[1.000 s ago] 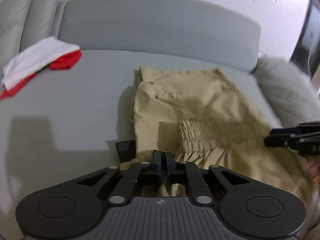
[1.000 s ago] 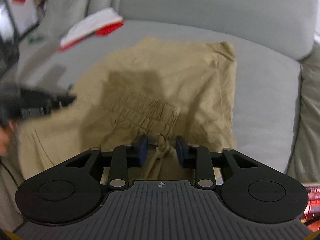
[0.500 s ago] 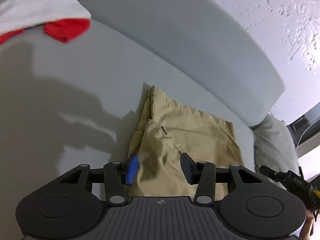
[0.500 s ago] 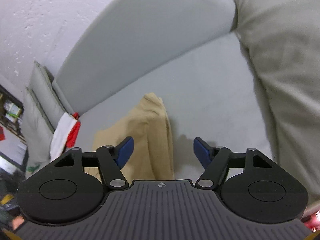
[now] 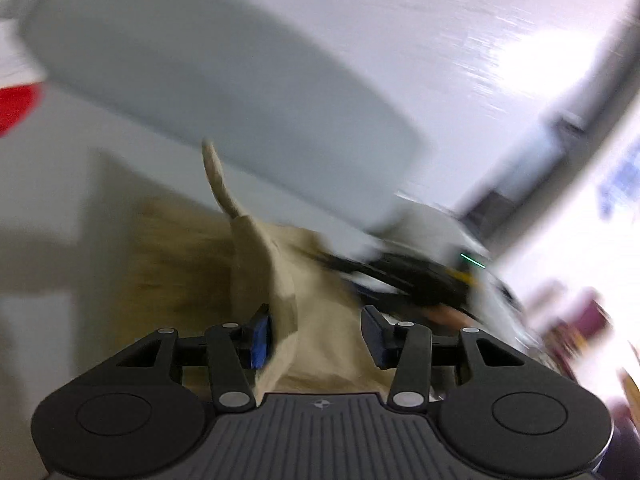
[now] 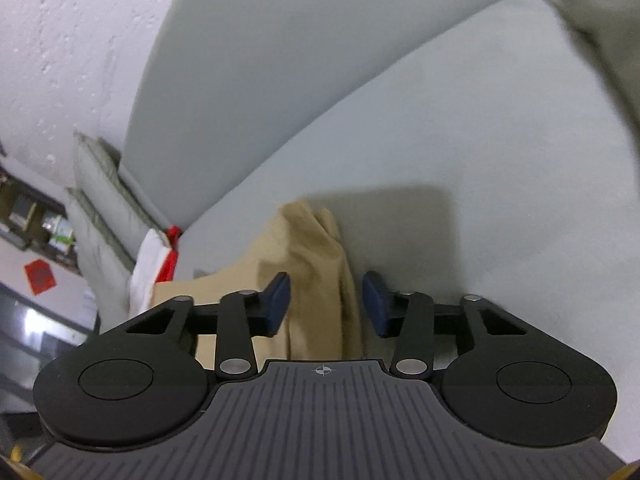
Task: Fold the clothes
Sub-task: 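Grasp the folded trouser edge with the right gripper while the left gripper grasps the cuffs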
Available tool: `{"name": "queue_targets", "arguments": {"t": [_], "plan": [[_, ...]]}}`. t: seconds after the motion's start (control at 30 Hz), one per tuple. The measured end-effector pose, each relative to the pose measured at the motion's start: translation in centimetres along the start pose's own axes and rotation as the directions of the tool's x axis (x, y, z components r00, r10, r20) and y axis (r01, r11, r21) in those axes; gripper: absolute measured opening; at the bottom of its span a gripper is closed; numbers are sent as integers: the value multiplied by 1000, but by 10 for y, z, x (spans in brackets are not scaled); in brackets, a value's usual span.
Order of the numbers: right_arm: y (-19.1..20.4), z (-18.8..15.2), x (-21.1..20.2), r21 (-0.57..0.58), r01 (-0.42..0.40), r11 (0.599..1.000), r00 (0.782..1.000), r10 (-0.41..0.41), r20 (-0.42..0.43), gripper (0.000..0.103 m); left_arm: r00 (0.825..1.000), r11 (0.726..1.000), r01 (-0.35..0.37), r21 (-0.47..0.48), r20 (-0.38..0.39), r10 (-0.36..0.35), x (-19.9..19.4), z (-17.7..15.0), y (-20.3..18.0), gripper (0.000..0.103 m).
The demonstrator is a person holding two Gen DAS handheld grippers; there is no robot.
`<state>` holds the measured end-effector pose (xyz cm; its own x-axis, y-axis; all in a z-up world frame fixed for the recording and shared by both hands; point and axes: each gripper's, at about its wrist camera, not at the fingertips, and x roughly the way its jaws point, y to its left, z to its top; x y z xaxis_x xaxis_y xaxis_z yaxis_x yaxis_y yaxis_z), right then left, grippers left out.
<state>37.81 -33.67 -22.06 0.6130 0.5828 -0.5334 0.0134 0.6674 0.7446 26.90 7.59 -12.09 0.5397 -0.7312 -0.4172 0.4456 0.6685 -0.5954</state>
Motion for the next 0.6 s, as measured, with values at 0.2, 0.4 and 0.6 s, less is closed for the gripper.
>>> {"name": "queue_targets", "arguments": {"t": [0.2, 0.4, 0.6], "plan": [[-2, 8, 12, -11, -55, 998, 999, 55, -4, 46, 873, 872, -480, 94, 150, 465, 3, -6, -8, 54], [1, 9, 8, -15, -37, 999, 999, 36, -15, 46, 835, 841, -522, -138, 115, 537, -9, 0, 23, 52], [-2, 10, 7, 13, -49, 999, 998, 49, -31, 54, 994, 997, 67, -42, -84, -70, 13, -8, -7, 46]]}}
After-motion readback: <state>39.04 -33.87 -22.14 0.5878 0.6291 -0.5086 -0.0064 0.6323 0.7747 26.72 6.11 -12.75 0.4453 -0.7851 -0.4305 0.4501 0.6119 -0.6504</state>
